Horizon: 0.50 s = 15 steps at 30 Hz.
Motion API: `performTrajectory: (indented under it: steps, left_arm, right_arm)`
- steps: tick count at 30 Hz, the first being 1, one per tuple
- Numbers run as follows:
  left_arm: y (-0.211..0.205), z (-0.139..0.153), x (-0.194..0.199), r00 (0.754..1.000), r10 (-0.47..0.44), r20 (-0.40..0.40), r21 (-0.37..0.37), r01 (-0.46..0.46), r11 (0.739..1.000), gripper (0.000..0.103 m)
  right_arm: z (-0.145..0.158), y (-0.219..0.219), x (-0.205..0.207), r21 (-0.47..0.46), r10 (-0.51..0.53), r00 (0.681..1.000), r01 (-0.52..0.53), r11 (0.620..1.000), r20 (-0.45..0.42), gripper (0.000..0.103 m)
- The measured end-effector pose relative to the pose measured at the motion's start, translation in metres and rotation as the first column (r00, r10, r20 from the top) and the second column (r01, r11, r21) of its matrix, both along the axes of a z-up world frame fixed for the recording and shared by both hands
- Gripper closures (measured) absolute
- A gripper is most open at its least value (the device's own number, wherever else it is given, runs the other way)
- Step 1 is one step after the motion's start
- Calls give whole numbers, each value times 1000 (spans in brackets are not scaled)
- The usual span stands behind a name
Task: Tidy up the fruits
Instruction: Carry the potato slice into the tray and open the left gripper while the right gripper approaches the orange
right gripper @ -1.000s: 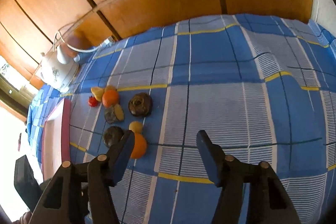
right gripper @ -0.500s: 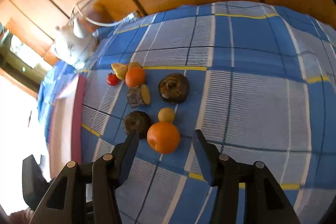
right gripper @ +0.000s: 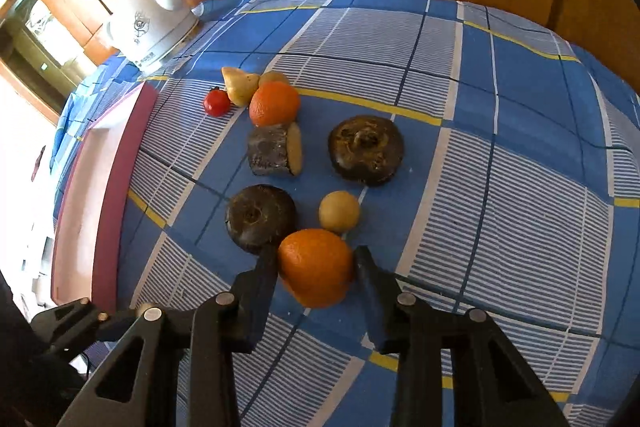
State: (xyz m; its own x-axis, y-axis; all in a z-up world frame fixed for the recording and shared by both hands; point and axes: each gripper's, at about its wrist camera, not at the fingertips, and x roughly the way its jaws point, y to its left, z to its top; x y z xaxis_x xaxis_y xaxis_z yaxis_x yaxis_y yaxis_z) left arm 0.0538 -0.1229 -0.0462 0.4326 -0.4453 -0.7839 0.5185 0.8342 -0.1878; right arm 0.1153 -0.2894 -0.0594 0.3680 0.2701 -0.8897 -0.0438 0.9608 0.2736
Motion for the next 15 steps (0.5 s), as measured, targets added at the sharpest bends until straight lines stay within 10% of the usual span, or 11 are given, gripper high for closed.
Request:
performTrajectory:
  steps: [7,15]
  left_arm:
    - [61,35,19,987,160,-29,-120,-162,980,72]
    - [148,41,67,917,395,-64,-107,-399,911,72]
  right_arm:
    - [3,4,-3,-15,-4,1000,4,1000,-2,64]
    - [4,8,-5,-50,8,1000,-8,999,4,64]
